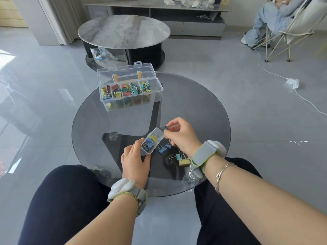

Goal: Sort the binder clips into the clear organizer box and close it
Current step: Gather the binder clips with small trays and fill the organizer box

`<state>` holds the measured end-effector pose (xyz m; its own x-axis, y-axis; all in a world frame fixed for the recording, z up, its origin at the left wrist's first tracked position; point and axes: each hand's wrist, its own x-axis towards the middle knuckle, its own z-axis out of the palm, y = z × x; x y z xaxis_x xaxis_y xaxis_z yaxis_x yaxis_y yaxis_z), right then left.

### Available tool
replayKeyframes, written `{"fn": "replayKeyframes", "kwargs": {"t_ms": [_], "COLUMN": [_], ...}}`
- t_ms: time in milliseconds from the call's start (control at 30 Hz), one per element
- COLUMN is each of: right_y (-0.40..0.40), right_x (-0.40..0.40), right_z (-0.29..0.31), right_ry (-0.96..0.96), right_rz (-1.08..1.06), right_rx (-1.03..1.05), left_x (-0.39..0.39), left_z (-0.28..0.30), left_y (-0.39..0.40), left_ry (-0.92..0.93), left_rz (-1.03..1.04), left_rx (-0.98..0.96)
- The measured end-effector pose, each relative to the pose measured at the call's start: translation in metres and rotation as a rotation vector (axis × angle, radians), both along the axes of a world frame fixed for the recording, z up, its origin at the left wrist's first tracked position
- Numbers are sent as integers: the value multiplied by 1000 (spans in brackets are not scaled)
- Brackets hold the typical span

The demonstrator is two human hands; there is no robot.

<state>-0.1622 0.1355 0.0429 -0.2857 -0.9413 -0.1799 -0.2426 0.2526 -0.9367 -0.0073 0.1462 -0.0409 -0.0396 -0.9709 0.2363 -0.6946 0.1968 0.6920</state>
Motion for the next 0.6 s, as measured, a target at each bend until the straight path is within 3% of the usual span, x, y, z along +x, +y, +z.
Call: {"fn": "replayKeyframes", "kwargs": {"t_ms": [100,233,367,500,600], "right_y": [0,2,14,8,3], "right_x": [12,-6,-18,1,10], "right_z": [3,-6,-27,-36,-34], "right_ry": [144,325,843,926,940], "right_rz": [93,-13,380,421,403], "right_rx": [-49,-69,207,99,141], "left_x": [0,1,0,0,0], "left_z": [0,-3,-3,-2,-3], "left_y": [0,-1,-1,-1,-2], "left_ry": [24,38,49,53,65], "left_rz": [-4,8,23,20,30], "left_rx": [0,9,10,5,47]}}
